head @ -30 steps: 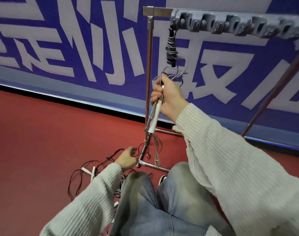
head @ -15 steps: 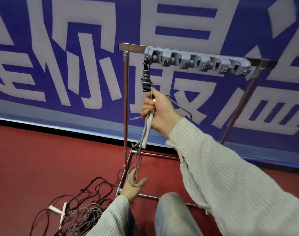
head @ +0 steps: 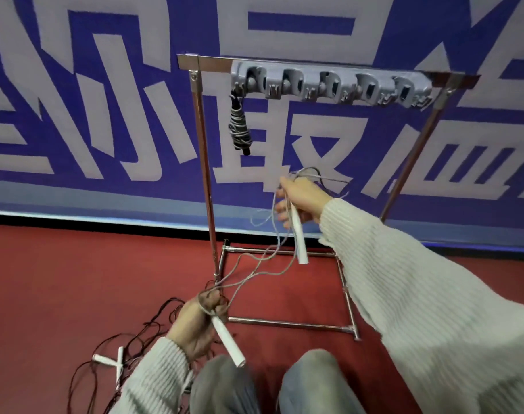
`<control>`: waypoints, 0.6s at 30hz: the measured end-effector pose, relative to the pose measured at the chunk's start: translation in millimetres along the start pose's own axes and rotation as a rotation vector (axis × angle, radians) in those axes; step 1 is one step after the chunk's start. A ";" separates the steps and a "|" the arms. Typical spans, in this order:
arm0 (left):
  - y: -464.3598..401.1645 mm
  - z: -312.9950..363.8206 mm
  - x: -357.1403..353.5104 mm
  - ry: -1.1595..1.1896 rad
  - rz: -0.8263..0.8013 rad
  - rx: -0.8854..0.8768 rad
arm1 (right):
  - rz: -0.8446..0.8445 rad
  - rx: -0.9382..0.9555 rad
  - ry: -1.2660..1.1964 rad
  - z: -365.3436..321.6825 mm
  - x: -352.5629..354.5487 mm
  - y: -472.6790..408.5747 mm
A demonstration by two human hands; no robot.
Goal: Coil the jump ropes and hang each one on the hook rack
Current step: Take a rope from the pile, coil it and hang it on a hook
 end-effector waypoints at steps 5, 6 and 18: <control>-20.5 90.5 44.6 -0.349 0.232 -0.126 | 0.140 -0.244 0.556 69.1 76.7 -5.6; -30.1 108.8 48.7 -0.523 0.249 -0.162 | 0.114 -0.287 0.593 78.9 86.2 -1.4; -11.9 233.4 -1.3 -1.252 0.483 -0.708 | 0.472 0.101 -0.021 122.9 169.0 26.3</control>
Point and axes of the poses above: each hand's wrist, its own y-axis away from the middle knuckle, its own x-axis out of the back of the hand, z = x × y, the point moved 3 cm from there along -y, towards the middle knuckle, and after that the axes turned 11 degrees about -x, right-handed, at the moved point
